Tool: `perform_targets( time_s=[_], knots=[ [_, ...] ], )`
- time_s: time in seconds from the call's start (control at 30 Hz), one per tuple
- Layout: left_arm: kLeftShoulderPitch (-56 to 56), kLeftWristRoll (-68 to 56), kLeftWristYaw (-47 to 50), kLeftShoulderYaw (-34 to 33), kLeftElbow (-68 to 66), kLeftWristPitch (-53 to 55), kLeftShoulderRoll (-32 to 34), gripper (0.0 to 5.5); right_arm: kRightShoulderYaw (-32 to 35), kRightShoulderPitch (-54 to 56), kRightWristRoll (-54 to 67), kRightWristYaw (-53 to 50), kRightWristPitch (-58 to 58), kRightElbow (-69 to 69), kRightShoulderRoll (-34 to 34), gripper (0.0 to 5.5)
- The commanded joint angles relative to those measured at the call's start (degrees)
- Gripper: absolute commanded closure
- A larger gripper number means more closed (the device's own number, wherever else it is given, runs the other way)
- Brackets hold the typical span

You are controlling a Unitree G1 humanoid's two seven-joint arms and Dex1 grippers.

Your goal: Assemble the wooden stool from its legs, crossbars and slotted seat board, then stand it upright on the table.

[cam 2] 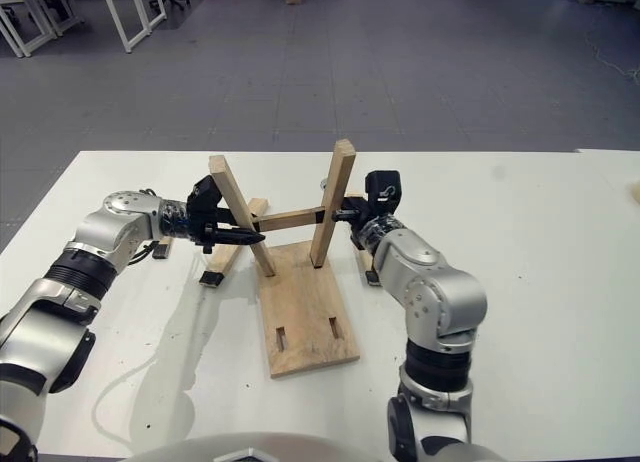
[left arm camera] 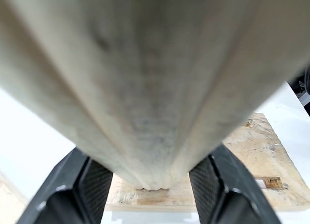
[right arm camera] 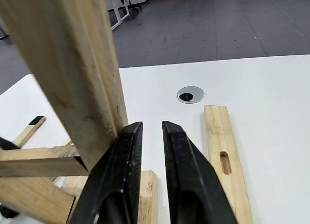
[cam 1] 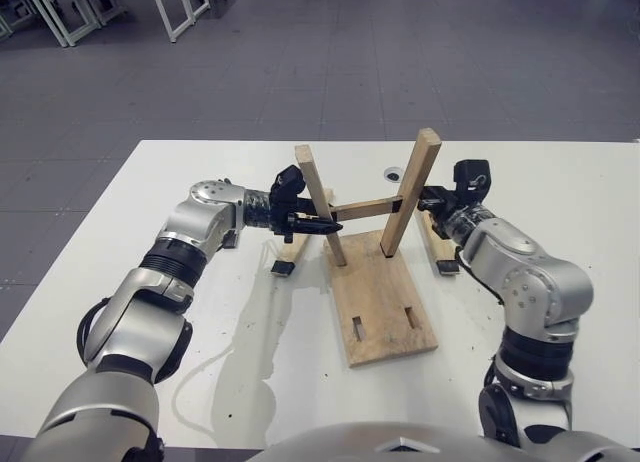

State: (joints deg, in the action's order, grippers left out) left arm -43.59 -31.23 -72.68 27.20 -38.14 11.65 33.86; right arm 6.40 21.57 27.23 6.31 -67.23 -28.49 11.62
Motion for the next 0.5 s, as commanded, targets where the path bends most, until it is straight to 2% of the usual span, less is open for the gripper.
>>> perform_targets(
  time_s=[0.03,0.1,0.13,0.2,0.27,0.4,0.47,0.5],
  knots=[
    [9.91,20.43,-0.92,14.38,-6.83,-1.67,-1.74,3.44,-4.83,-2.70,12.30,41.13,1.71,-6.76,34.17,4.74],
    [8.30,20.32,-2.29,14.29,-7.01,-3.30,-2.08,3.44,-6.43,-2.36,14.29,51.34,4.69,-7.59,39.29,4.74],
    [7.47,20.02,-2.86,14.11,-7.00,-3.79,-2.41,3.44,-8.55,-1.47,14.19,53.31,5.81,-7.52,38.94,4.74],
    [6.06,19.55,-3.17,13.92,-7.58,-4.90,-3.34,3.44,-12.32,0.13,14.43,54.61,6.37,-6.16,36.26,4.42],
    [4.55,19.12,-3.89,14.07,-7.94,-5.84,-4.52,3.44,-19.53,0.67,10.17,55.42,9.80,-2.39,33.14,4.00],
    [3.38,18.81,-4.66,13.76,-8.02,-6.60,-5.71,3.44,-29.71,1.57,2.15,56.35,17.35,6.61,28.98,3.14],
    [2.80,18.63,-4.91,13.44,-7.62,-6.95,-6.19,3.44,-34.72,3.04,-6.57,54.61,27.56,13.60,26.39,2.68],
    [2.48,18.73,-4.87,13.27,-7.56,-7.44,-6.41,3.44,-35.98,3.73,-8.97,54.55,30.68,16.26,25.48,2.68]
  ],
)
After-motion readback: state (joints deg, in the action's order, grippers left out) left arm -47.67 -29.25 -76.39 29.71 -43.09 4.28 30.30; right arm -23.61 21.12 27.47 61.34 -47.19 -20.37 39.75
